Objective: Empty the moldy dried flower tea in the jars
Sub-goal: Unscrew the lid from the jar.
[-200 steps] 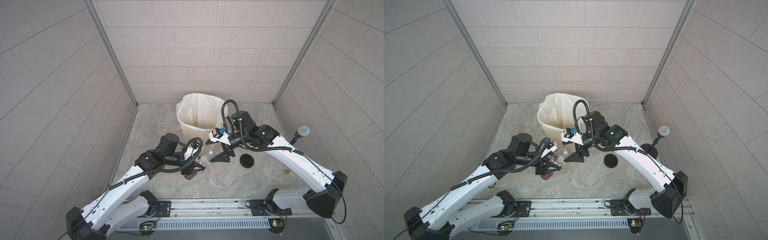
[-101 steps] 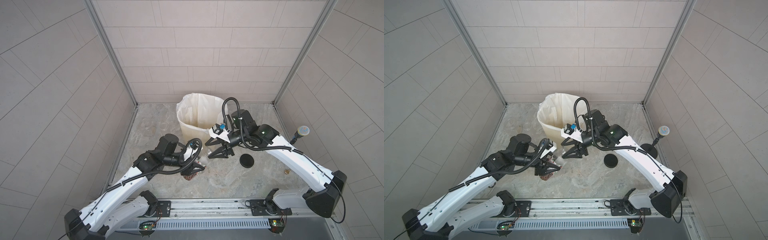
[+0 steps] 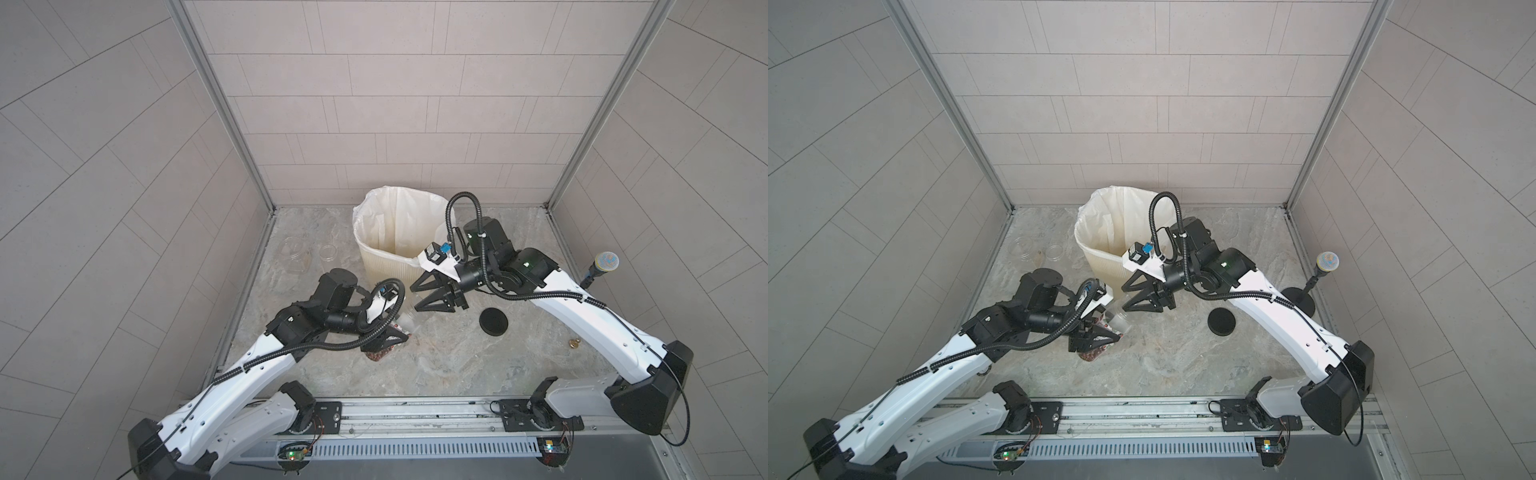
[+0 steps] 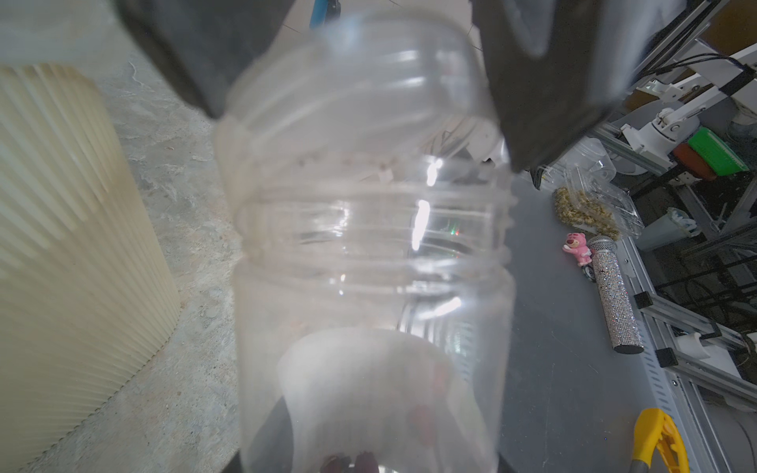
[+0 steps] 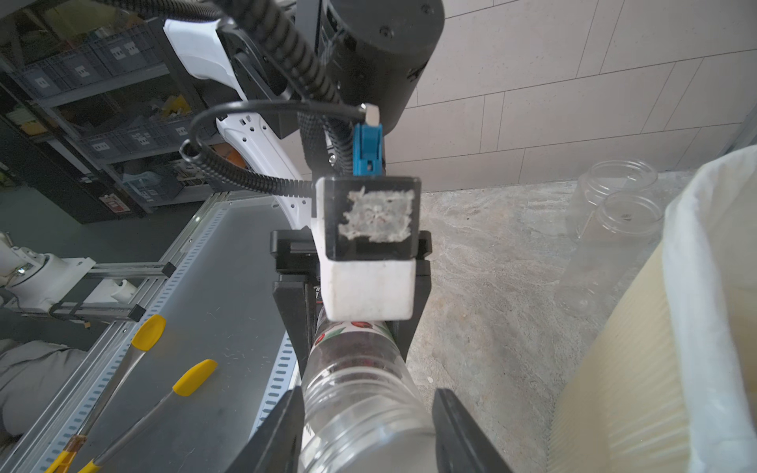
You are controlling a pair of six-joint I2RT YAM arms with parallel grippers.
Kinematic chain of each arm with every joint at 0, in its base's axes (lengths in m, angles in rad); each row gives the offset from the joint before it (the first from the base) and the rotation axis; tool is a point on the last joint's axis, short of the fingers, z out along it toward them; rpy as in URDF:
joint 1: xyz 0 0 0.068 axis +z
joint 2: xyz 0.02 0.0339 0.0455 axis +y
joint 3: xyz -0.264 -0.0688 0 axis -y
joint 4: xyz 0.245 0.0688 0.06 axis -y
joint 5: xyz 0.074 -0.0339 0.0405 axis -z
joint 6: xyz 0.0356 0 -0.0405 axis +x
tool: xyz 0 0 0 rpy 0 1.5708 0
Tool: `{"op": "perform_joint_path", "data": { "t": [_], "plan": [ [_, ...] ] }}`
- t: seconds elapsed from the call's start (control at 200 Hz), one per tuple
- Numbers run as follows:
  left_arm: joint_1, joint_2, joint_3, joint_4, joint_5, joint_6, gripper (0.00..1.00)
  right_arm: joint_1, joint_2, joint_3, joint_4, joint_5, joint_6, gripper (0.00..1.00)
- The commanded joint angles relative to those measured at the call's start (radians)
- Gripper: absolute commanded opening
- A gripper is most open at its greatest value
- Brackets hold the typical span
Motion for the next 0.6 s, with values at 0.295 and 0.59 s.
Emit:
{"op": "perform_joint_path", "data": {
  "t": [0.295,0.59],
  "plan": [
    [0.012,-0.015,0.013,0.137,-0.110,0.000,0.35,0.041,-0.041,-0.116,0.161,-0.078,0.200,0.40],
    [0.012,-0.051,-0.047,0.227,-0.145,0.020,0.35,0.047,-0.066,-0.121,0.155,0.001,0.210,0.47]
  ]
}}
